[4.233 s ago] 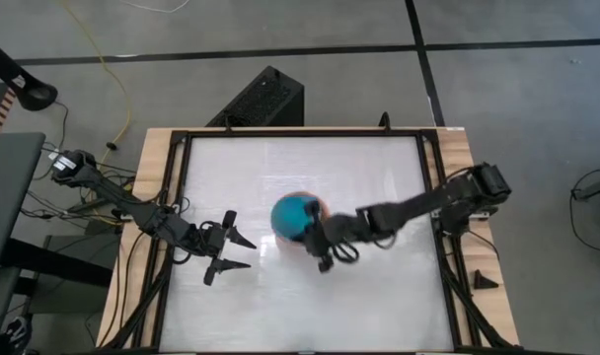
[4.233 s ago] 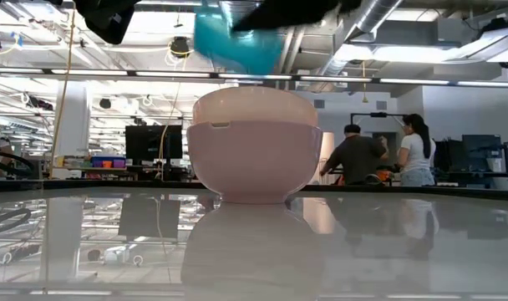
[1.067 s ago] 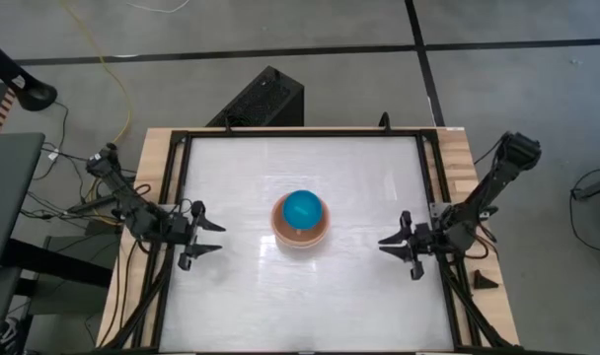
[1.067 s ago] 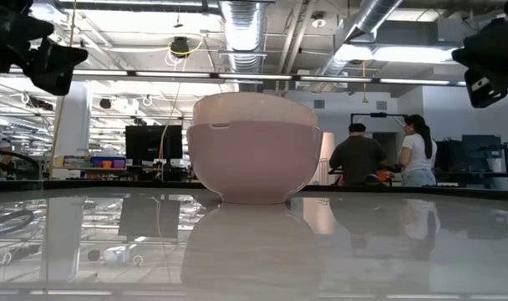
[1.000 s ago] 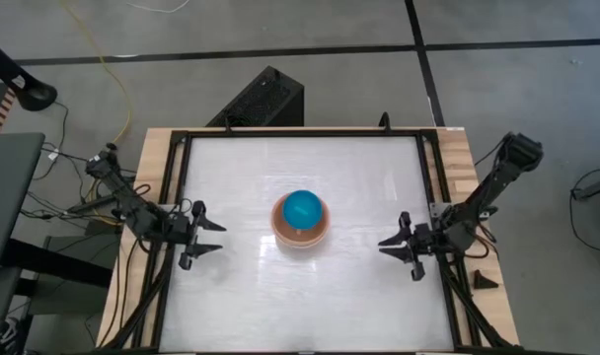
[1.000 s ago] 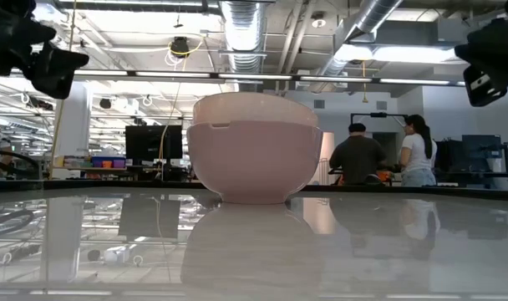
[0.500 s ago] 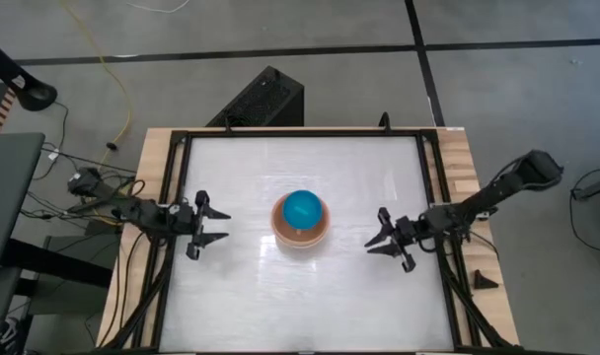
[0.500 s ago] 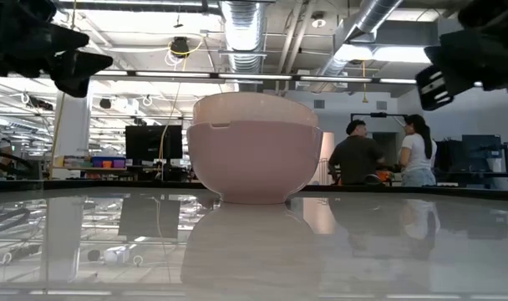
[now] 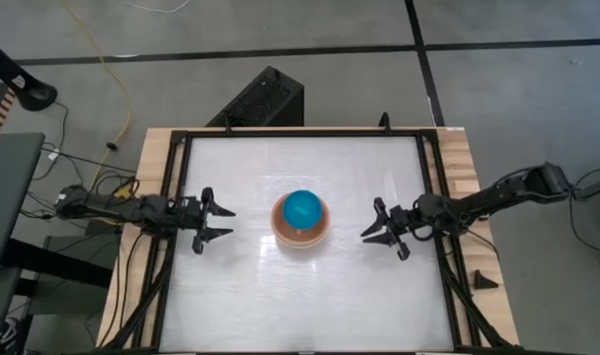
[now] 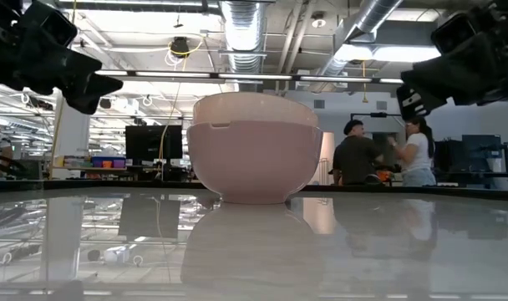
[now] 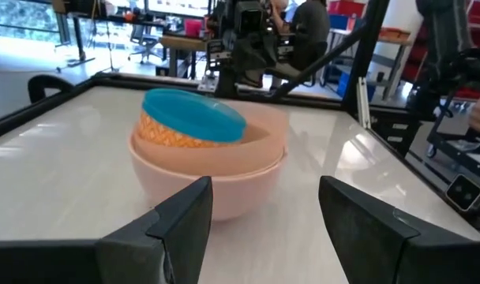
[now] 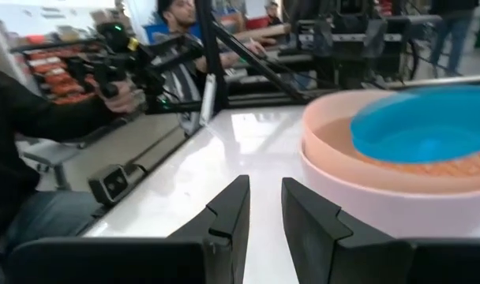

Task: Nest bowls inside each other
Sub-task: Return to Home Position

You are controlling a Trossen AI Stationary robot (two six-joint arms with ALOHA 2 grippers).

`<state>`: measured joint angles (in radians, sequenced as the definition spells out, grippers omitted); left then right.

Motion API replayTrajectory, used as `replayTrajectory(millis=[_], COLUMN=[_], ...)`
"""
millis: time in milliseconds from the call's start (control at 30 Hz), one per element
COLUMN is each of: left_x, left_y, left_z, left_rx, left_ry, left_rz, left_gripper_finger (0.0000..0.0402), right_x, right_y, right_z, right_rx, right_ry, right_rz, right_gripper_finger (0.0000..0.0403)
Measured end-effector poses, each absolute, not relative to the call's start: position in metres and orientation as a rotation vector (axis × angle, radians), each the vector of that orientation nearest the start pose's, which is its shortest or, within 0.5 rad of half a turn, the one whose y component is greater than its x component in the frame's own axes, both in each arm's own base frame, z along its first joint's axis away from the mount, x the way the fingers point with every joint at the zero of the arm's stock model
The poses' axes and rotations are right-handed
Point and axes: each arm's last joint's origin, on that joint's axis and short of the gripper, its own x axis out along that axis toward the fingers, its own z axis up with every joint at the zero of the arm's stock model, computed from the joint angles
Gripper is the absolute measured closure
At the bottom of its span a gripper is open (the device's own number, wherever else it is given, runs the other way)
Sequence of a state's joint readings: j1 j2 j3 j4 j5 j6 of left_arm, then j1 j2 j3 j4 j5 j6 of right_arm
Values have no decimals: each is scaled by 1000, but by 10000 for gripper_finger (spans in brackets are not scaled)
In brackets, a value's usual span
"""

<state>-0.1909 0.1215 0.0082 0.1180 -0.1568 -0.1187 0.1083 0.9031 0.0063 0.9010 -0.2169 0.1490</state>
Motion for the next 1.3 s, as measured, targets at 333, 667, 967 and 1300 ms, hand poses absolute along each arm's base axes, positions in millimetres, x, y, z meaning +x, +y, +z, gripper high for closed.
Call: replayTrajectory(millis=[333,667,967,1300], left_x=[104,104,104,104], left_y=[-10,-8,-8,-8], left_z=[168,161,161,161], left_rx=[-104,-147,-135,-134], left_ry=[-3,61,61,61], left_rz=[-25,45,45,46], left_gripper_finger=[180,180,180,180], right_x=[149,149,147,146], right_y=[13,12,12,12], right_z=[169,145,133,131], right_rx=[59,145,226,231], right_ry=[-99,154,289,307], right_rz=[368,330,311,307], right_gripper_finger=[294,294,294,294])
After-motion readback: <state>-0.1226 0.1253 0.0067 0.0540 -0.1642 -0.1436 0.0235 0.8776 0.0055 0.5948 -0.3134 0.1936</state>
